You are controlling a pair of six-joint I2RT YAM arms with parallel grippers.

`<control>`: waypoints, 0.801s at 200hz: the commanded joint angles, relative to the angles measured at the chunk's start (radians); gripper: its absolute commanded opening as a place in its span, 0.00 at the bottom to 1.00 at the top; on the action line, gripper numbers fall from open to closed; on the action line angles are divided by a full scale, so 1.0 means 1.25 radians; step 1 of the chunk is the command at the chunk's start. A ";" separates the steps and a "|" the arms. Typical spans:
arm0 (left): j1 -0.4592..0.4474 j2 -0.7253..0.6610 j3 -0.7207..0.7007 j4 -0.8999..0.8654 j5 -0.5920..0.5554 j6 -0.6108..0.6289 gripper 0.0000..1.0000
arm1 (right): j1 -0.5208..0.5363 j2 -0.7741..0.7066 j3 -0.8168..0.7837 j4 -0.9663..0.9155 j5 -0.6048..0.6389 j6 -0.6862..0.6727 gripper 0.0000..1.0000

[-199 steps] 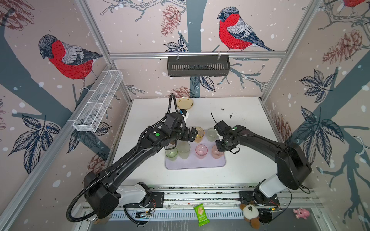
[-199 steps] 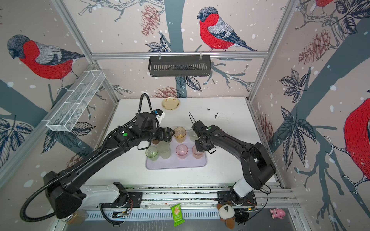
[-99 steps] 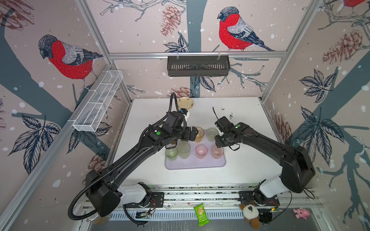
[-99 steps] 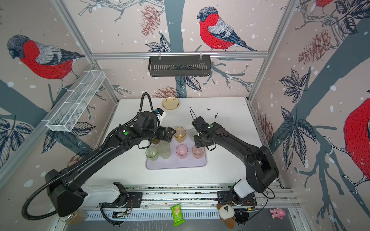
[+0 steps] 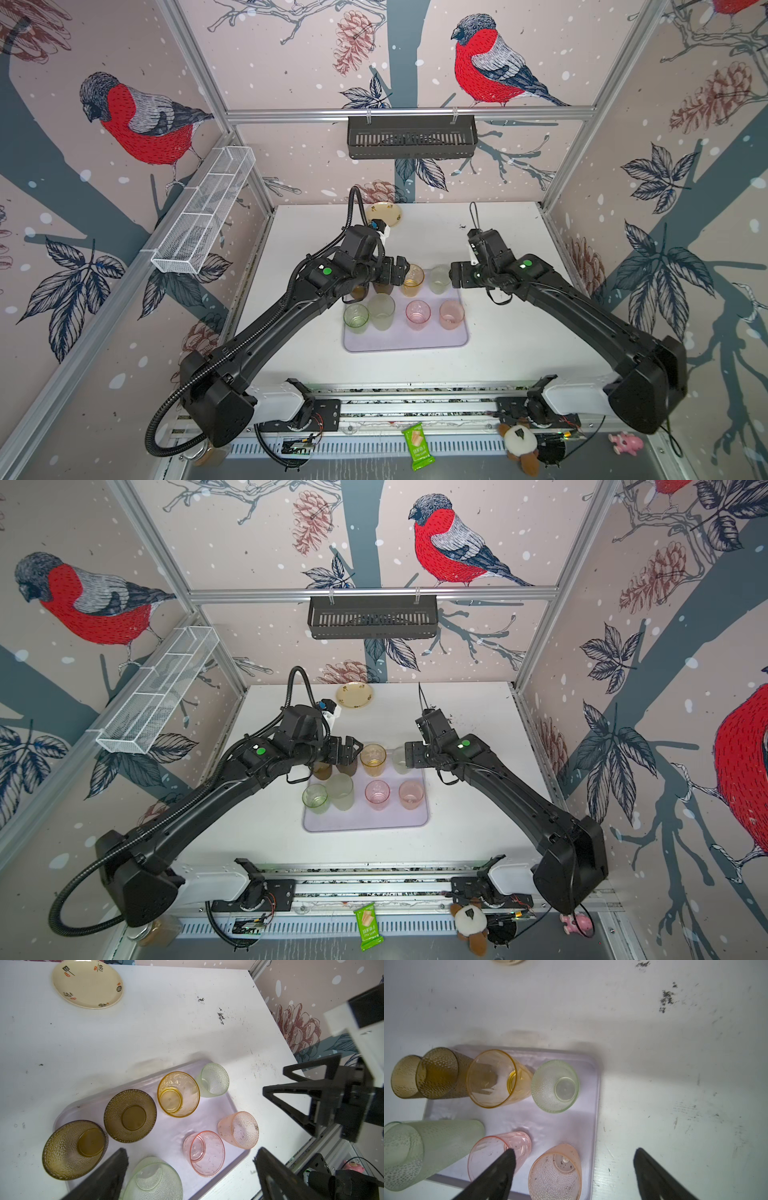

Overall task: Place the glasses into the tray
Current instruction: Reset both arms

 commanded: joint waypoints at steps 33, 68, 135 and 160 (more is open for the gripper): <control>0.074 -0.019 0.001 0.031 0.015 -0.029 0.96 | -0.109 -0.151 -0.089 0.136 0.043 0.027 0.99; 0.141 -0.037 -0.017 0.039 0.010 -0.031 0.96 | -0.228 -0.217 -0.138 0.179 0.035 0.030 0.99; 0.352 -0.116 -0.137 0.095 -0.056 -0.084 0.96 | -0.502 -0.283 -0.279 0.305 0.007 0.029 0.99; 0.435 -0.139 -0.189 0.129 -0.093 -0.099 0.97 | -0.587 -0.315 -0.364 0.377 0.040 0.063 0.99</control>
